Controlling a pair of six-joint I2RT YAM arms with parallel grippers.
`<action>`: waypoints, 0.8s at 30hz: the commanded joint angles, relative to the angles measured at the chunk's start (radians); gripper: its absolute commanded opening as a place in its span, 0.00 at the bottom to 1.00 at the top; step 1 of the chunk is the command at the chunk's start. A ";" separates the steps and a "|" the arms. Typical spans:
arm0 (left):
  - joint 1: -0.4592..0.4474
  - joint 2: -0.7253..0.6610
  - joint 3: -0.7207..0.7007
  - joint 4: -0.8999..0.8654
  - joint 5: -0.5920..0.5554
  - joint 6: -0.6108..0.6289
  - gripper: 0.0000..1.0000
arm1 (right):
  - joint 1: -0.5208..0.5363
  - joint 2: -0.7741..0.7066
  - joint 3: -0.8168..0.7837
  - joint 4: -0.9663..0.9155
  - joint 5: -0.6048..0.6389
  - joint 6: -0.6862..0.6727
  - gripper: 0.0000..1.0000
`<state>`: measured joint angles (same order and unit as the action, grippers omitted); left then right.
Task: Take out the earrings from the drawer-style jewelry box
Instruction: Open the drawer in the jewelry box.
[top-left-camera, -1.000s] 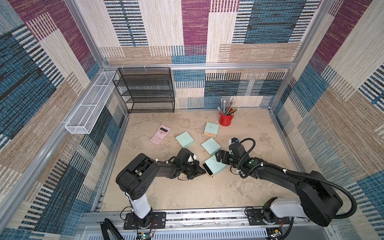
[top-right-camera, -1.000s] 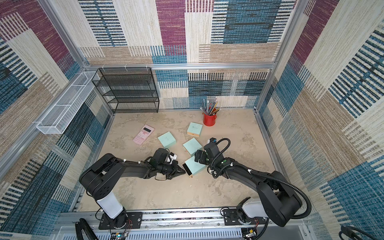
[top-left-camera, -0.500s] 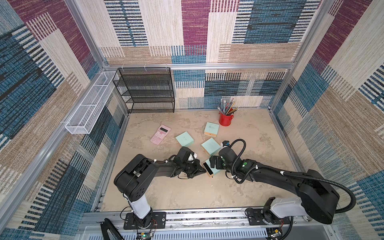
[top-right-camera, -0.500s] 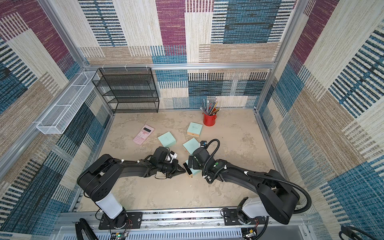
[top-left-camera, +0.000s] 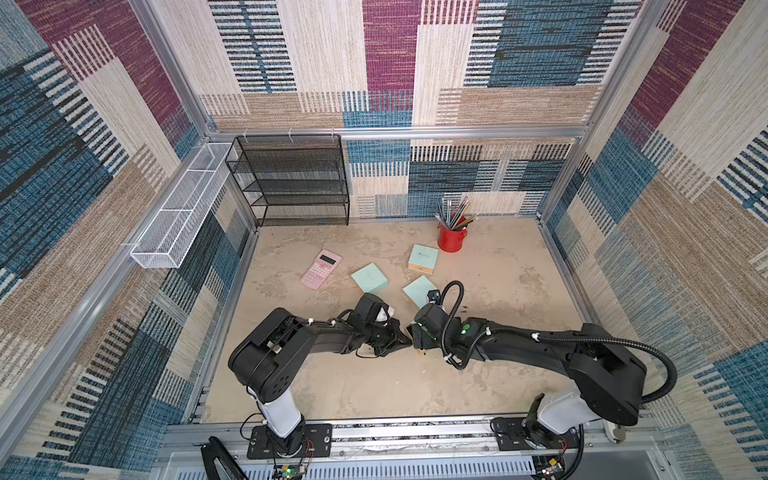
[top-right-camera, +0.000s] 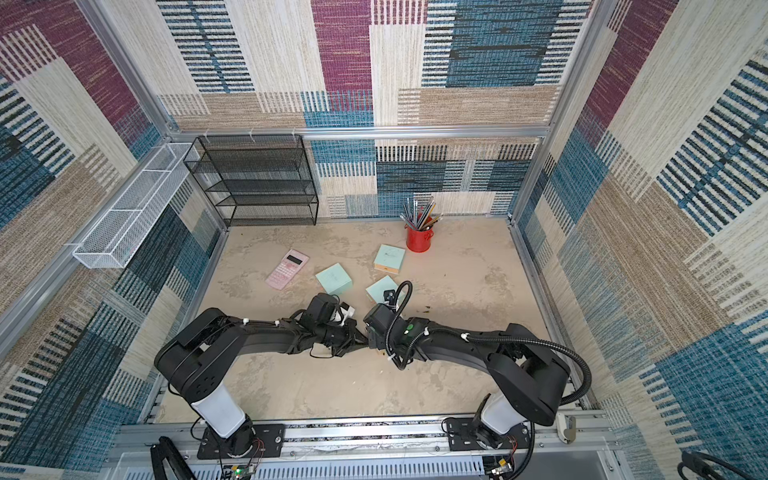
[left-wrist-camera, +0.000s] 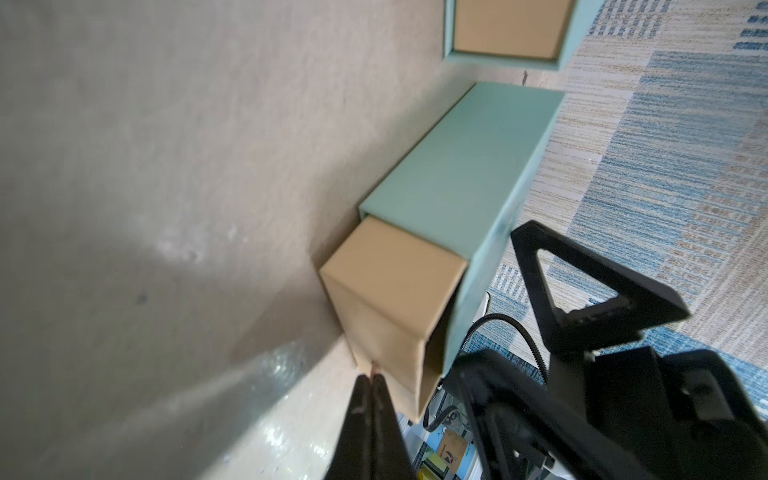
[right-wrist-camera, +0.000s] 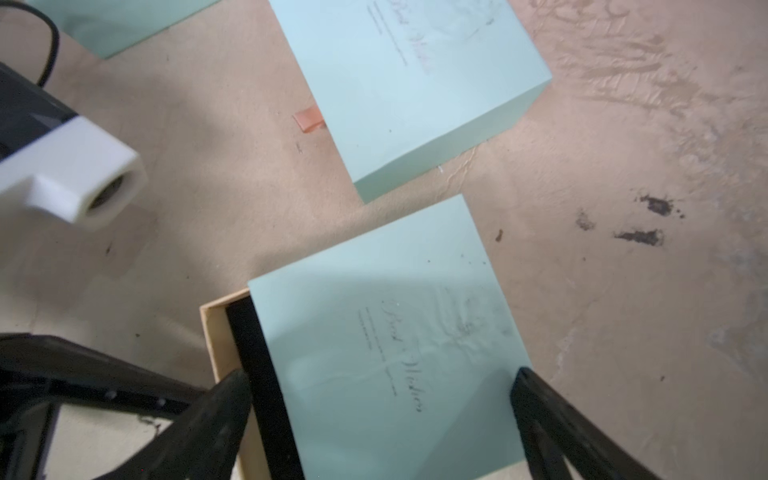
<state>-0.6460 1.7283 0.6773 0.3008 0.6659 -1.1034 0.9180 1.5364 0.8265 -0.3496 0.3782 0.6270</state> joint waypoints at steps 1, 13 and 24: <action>0.000 -0.002 0.002 -0.009 0.010 0.042 0.00 | 0.000 0.031 0.021 -0.019 0.014 -0.017 0.99; 0.000 -0.010 -0.007 -0.015 0.004 0.044 0.00 | 0.001 0.098 0.078 -0.070 0.069 -0.026 0.99; 0.000 -0.021 -0.023 -0.025 -0.015 0.040 0.00 | -0.001 0.090 0.076 -0.089 0.093 -0.020 0.99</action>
<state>-0.6460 1.7184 0.6601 0.2989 0.6575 -1.1000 0.9184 1.6283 0.9047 -0.3946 0.4557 0.5938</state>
